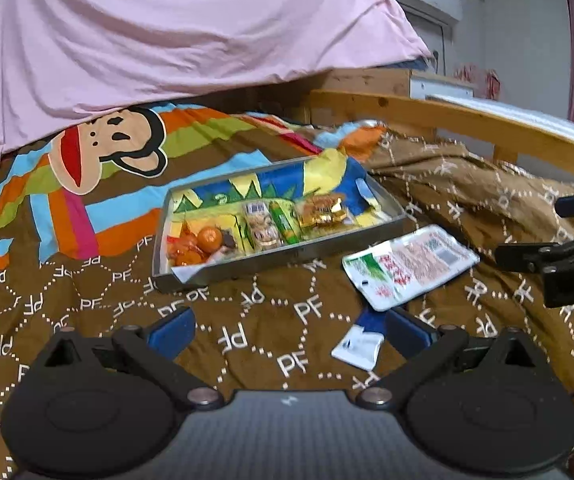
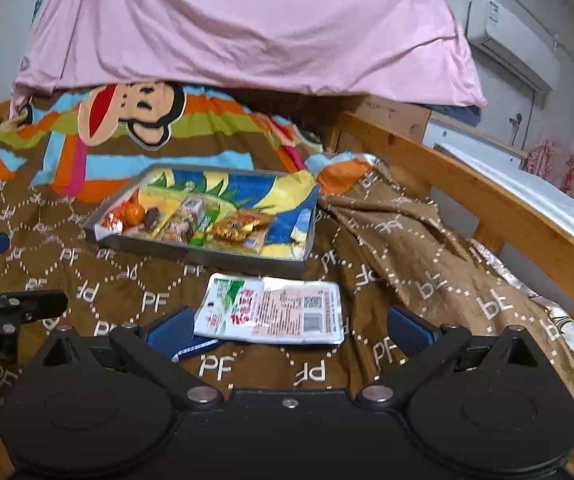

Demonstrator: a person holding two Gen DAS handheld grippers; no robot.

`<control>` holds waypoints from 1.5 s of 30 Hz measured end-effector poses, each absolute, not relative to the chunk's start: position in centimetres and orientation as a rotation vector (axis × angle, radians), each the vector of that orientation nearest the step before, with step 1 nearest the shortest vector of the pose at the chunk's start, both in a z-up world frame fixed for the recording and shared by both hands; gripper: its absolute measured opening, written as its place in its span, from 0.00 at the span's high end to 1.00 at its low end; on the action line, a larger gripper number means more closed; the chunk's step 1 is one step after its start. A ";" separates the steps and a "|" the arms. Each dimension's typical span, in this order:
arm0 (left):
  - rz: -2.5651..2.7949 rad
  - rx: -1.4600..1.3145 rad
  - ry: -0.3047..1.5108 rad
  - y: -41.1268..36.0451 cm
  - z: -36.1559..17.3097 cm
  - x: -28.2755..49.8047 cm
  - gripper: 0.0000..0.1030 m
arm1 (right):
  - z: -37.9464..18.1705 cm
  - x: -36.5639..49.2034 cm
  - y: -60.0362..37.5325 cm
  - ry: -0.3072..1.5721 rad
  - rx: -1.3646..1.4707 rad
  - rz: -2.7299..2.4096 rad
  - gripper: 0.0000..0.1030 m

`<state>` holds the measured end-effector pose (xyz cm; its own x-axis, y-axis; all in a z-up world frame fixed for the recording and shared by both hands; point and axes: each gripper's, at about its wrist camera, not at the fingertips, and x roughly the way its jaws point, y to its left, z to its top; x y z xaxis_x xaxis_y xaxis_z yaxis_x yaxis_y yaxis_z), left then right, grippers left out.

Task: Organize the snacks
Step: 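Withdraw both tools from the tray toward the blue box and white pack, then grasp the blue box with left tool while right tool reaches the white bean pack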

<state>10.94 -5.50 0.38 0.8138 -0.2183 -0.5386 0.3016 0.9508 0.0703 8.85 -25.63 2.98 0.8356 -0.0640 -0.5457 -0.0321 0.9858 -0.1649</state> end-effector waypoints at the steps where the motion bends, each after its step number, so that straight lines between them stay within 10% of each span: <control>1: -0.280 0.163 0.559 -5.6 0.2 10.9 0.00 | 2.7 9.2 -25.6 0.595 -0.176 -0.017 0.01; 45: -0.406 0.296 0.630 -9.9 -6.4 17.5 0.00 | -3.7 15.6 -27.2 0.746 -0.509 0.094 0.01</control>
<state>17.48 -9.88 -6.40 0.7339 -0.2748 -0.6212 0.4514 0.8806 0.1437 15.65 -27.19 -3.74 0.7362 -0.0958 -0.6700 -0.2587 0.8749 -0.4094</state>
